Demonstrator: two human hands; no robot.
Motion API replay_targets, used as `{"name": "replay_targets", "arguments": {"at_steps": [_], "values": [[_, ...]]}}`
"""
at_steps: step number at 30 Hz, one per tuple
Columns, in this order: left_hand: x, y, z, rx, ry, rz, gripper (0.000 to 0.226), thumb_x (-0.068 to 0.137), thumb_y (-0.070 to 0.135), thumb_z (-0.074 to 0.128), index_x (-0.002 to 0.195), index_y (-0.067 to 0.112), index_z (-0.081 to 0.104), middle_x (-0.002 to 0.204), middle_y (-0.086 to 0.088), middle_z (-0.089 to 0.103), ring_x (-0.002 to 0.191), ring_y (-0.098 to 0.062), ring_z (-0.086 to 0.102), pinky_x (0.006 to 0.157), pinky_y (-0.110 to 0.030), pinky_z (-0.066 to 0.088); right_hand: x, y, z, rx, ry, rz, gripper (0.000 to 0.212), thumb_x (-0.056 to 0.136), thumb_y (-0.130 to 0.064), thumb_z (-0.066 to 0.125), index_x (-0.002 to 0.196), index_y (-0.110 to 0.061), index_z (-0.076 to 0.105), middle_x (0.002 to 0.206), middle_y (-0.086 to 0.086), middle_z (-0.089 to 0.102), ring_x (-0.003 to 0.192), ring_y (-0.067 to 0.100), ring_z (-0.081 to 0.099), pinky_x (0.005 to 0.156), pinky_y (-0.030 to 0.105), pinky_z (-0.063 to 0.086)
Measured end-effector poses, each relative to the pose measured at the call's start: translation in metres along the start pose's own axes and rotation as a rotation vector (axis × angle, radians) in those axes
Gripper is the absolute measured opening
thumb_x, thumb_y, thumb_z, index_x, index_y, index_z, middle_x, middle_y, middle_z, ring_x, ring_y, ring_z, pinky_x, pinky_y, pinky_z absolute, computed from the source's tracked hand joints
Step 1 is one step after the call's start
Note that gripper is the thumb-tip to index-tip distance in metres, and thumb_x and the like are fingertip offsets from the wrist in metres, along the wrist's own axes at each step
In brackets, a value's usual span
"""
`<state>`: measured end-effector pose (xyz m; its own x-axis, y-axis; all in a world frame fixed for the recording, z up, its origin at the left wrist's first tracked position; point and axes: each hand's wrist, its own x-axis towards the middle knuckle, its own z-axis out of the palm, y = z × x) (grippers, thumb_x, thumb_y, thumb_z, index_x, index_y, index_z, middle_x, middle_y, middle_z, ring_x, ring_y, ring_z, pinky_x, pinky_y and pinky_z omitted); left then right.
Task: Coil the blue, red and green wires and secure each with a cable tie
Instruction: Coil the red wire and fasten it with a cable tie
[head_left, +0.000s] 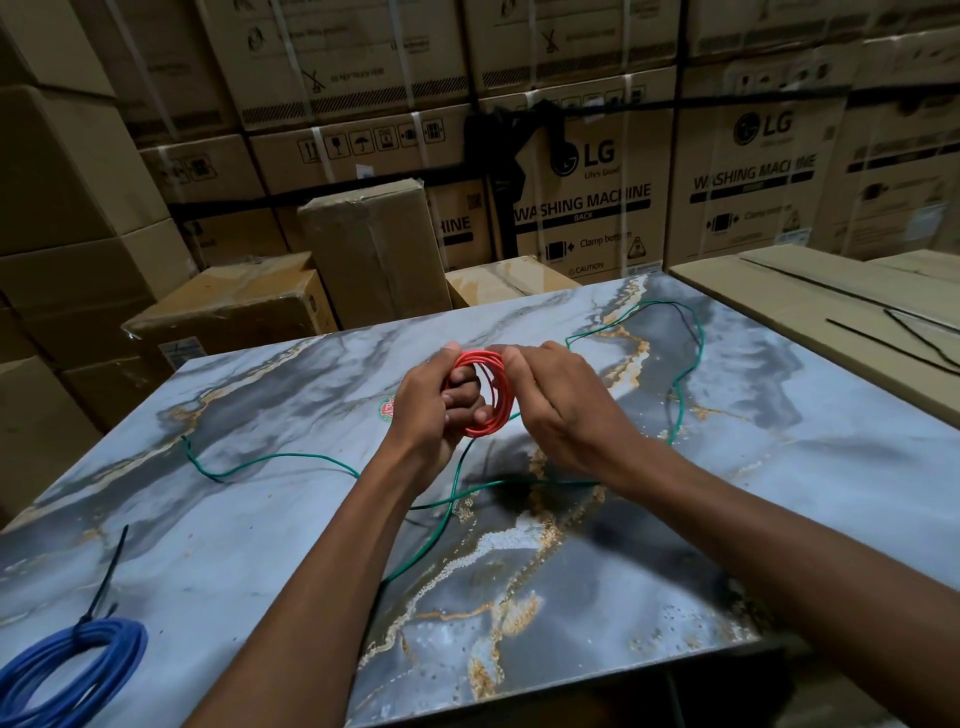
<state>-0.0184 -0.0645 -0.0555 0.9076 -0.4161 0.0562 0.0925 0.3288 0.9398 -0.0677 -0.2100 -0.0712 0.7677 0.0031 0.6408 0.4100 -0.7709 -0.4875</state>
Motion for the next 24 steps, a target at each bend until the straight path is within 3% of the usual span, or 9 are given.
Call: {"name": "replay_targets", "arguments": {"at_steps": [3, 5, 8, 11, 19, 24], "values": [[-0.001, 0.0, 0.002, 0.02, -0.03, -0.018, 0.045, 0.107, 0.032, 0.037, 0.065, 0.015, 0.038, 0.043, 0.007, 0.028, 0.035, -0.003, 0.023, 0.051, -0.023, 0.024, -0.001, -0.003, 0.003, 0.011, -0.032, 0.038, 0.058, 0.108, -0.047, 0.022, 0.15, -0.017, 0.049, 0.119, 0.004, 0.066, 0.108, 0.018, 0.053, 0.094, 0.034, 0.041], [-0.001, -0.002, 0.003, 0.058, -0.046, -0.017, 0.046, 0.107, 0.031, 0.038, 0.064, 0.016, 0.038, 0.044, 0.008, 0.029, 0.036, -0.003, 0.022, 0.049, -0.022, 0.021, -0.002, -0.003, 0.008, 0.029, -0.065, 0.046, 0.056, 0.109, -0.046, 0.023, 0.154, -0.019, 0.042, 0.118, 0.006, 0.066, 0.109, 0.021, 0.055, 0.09, 0.032, 0.039], [-0.001, -0.004, 0.005, 0.06, -0.067, -0.023, 0.047, 0.107, 0.032, 0.038, 0.062, 0.016, 0.038, 0.044, 0.007, 0.028, 0.035, -0.005, 0.021, 0.046, -0.023, 0.025, 0.0, -0.002, 0.009, 0.066, -0.051, -0.015, 0.041, 0.112, -0.037, 0.027, 0.127, -0.018, 0.06, 0.093, 0.0, 0.066, 0.086, 0.019, 0.059, 0.076, 0.037, 0.045], [-0.004, -0.004, 0.005, -0.002, -0.043, -0.066, 0.047, 0.107, 0.033, 0.037, 0.063, 0.016, 0.038, 0.044, 0.006, 0.028, 0.034, -0.005, 0.021, 0.044, -0.02, 0.031, 0.002, 0.002, 0.01, 0.101, -0.041, -0.028, 0.027, 0.112, -0.032, 0.032, 0.094, -0.028, 0.051, 0.073, -0.01, 0.052, 0.068, 0.006, 0.05, 0.063, 0.028, 0.037], [-0.003, -0.007, 0.018, -0.193, 0.012, -0.089, 0.046, 0.108, 0.033, 0.034, 0.067, 0.014, 0.042, 0.045, 0.005, 0.031, 0.034, -0.006, 0.024, 0.044, -0.018, 0.034, 0.014, 0.009, 0.008, -0.042, 0.0, -0.016, 0.027, 0.11, -0.034, 0.037, 0.085, -0.026, 0.042, 0.056, -0.016, 0.038, 0.049, 0.003, 0.038, 0.054, 0.033, 0.025], [0.002, -0.017, 0.024, -0.005, 0.096, 0.021, 0.043, 0.109, 0.03, 0.032, 0.079, 0.007, 0.052, 0.053, 0.002, 0.042, 0.043, -0.005, 0.037, 0.043, -0.017, 0.036, 0.015, 0.014, 0.0, -0.094, -0.019, -0.052, 0.026, 0.111, -0.032, 0.039, 0.087, -0.024, 0.046, 0.056, -0.018, 0.037, 0.048, 0.003, 0.037, 0.049, 0.022, 0.023]]}}
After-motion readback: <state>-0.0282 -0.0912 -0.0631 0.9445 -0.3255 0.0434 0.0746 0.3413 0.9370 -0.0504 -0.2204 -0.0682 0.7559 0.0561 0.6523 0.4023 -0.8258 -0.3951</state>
